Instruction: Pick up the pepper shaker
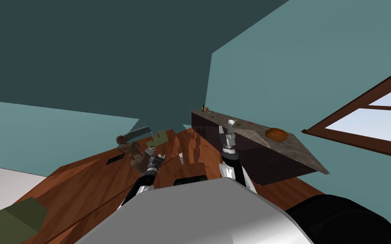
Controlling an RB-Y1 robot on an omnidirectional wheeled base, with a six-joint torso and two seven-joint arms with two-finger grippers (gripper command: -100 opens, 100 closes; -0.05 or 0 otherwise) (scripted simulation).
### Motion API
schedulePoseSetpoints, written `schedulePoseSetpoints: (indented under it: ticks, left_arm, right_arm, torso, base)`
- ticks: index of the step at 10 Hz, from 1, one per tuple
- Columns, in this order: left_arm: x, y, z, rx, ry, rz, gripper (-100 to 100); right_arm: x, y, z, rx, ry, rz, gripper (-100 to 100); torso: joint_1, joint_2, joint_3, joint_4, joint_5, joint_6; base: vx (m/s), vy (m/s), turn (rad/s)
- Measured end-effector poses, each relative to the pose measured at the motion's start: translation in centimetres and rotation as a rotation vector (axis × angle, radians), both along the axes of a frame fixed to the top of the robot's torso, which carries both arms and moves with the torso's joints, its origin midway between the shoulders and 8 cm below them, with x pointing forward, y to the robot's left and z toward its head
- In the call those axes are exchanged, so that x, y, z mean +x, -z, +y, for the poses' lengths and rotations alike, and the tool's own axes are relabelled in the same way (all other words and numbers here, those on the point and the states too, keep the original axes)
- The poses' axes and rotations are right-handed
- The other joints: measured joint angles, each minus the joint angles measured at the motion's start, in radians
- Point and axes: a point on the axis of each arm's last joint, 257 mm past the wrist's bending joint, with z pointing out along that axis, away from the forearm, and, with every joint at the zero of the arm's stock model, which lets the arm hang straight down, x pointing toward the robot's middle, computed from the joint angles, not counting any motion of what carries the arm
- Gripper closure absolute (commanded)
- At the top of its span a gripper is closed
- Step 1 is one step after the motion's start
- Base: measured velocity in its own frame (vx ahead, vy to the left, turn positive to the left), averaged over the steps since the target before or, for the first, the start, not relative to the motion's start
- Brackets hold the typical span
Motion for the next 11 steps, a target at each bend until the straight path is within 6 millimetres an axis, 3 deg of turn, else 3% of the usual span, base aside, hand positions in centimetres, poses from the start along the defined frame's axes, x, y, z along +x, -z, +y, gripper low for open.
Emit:
schedulePoseSetpoints:
  ticks: [5, 11]
  left_arm:
    - [-2.1, 8.5, 0.4, -0.185, -0.039, 0.205, -100]
    - [-4.8, 14.5, 1.0, -0.324, -0.092, 0.359, -100]
  right_arm:
    - [0.0, 0.0, 0.0, 0.0, 0.0, 0.0, 0]
    - [0.0, 0.0, 0.0, 0.0, 0.0, 0.0, 0]
  torso:
    - [0.0, -0.001, 0.0, 0.0, 0.0, 0.0]
    - [0.0, 0.001, 0.0, 0.0, 0.0, 0.0]
  base:
    - [0.025, -0.022, -0.009]
    - [0.018, -0.014, -0.005]
